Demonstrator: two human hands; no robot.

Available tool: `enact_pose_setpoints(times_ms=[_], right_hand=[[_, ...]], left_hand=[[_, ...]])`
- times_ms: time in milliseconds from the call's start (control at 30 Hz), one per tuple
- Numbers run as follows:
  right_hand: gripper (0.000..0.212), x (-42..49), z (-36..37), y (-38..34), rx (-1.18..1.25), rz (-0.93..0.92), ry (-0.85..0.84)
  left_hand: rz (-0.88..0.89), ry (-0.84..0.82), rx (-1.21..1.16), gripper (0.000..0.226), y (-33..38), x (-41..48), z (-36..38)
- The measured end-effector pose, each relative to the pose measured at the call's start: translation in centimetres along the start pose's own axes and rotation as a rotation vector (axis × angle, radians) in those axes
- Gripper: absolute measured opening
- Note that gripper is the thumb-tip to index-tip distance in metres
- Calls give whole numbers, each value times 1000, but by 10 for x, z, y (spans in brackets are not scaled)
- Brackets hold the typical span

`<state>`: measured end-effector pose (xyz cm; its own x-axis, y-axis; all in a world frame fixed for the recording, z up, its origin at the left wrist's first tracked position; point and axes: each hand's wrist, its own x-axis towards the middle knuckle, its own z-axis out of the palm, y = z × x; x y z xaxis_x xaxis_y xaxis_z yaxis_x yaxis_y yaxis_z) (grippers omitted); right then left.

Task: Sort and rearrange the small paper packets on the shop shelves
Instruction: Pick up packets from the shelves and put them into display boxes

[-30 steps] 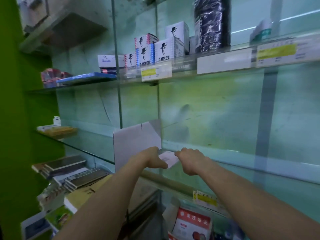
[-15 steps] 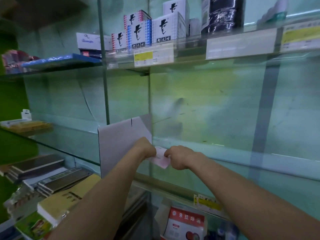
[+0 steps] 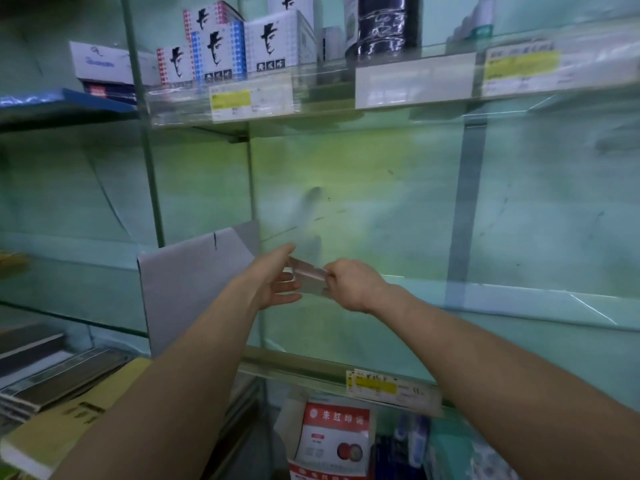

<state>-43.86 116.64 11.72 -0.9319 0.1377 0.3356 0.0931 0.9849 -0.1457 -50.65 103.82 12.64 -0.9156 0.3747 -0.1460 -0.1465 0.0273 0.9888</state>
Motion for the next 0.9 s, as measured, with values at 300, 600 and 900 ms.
enact_pose_setpoints(times_ms=[300,600,900], right_hand=[[18,-39,-37,56,51,117,34],[23,-110,-78,112,303,297,88],[26,-241,-149,150,-39,394,149]], left_hand=[[100,-268,159,25,-23,1,45],[417,-319,619,24,-28,-47,129],[1154,-122,1323,28,-16,-147,234]])
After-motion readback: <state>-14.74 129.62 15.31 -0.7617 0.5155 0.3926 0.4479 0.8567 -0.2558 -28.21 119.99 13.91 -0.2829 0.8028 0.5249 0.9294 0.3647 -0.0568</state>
